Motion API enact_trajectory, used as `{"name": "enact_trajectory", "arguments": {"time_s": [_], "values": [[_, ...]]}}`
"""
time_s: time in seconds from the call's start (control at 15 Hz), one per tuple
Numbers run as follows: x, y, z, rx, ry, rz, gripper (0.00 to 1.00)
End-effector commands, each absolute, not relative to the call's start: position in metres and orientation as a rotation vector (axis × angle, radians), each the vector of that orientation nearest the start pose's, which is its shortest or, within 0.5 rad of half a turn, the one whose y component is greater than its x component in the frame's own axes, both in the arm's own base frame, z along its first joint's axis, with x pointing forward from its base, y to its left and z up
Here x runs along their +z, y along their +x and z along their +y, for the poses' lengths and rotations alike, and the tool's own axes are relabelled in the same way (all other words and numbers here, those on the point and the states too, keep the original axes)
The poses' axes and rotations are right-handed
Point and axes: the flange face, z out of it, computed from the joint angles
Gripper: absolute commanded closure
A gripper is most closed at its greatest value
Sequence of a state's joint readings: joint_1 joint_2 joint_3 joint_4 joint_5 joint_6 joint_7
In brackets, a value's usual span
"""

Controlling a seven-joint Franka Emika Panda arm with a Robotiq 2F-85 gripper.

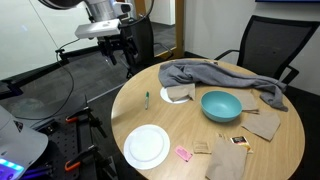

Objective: Move the marker from the table and put it into the blue bowl

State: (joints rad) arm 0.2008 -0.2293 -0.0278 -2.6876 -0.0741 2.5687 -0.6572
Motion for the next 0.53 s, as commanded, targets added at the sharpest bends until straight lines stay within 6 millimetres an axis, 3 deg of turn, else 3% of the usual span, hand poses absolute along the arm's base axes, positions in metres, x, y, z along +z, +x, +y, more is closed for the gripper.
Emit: {"name": "enact_trajectory", "arguments": {"time_s": [0.0, 0.47], "values": [[0.288, 0.421, 0.070, -0.142, -2.827, -1.509, 0.00], [0.227, 0.429, 0.069, -0.052, -2.756, -1.617, 0.00]]}}
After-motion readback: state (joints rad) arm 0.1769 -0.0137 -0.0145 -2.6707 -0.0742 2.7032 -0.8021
